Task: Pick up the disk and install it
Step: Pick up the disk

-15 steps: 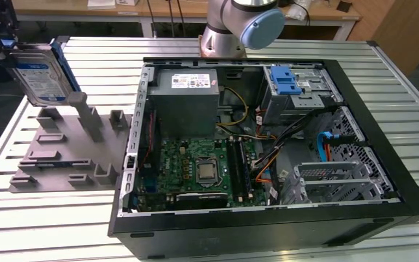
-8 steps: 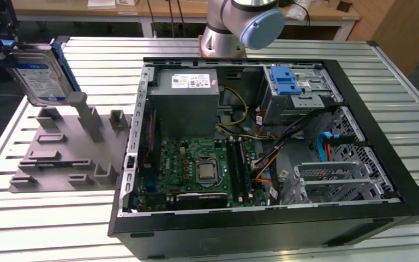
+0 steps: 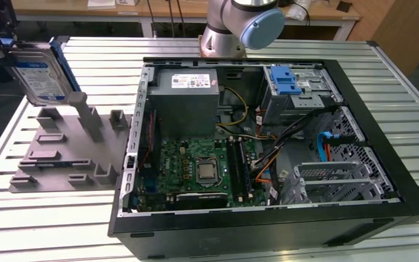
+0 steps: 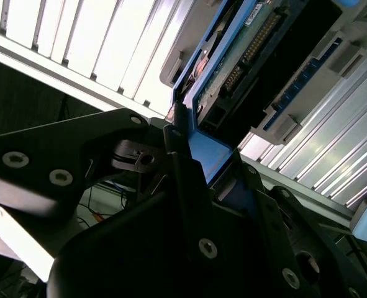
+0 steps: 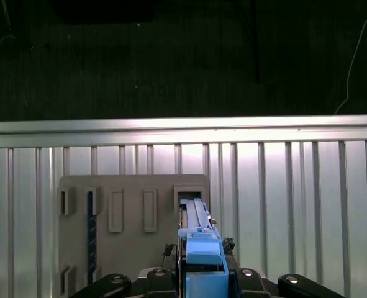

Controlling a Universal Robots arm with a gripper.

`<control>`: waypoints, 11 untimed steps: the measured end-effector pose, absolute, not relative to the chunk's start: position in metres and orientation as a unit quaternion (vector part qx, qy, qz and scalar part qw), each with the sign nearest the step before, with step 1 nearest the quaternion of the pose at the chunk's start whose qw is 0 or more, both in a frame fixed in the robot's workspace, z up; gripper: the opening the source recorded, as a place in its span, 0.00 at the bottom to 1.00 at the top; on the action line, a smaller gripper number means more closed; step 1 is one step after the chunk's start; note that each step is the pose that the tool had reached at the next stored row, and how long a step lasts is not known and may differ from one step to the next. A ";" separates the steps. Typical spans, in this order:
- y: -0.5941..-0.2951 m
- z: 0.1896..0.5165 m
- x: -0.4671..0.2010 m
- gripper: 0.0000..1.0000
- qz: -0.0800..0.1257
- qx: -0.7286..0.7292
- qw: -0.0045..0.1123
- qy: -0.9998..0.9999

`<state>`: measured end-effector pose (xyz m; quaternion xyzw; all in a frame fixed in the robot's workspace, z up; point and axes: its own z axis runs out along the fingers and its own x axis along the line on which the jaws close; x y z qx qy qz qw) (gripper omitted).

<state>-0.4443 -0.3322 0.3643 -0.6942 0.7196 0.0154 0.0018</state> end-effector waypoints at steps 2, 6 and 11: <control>-0.332 0.366 -0.444 0.36 0.015 -0.694 0.002 0.720; -0.332 0.369 -0.444 0.36 0.015 -0.694 0.002 0.720; -0.332 0.373 -0.444 0.36 0.015 -0.694 0.002 0.720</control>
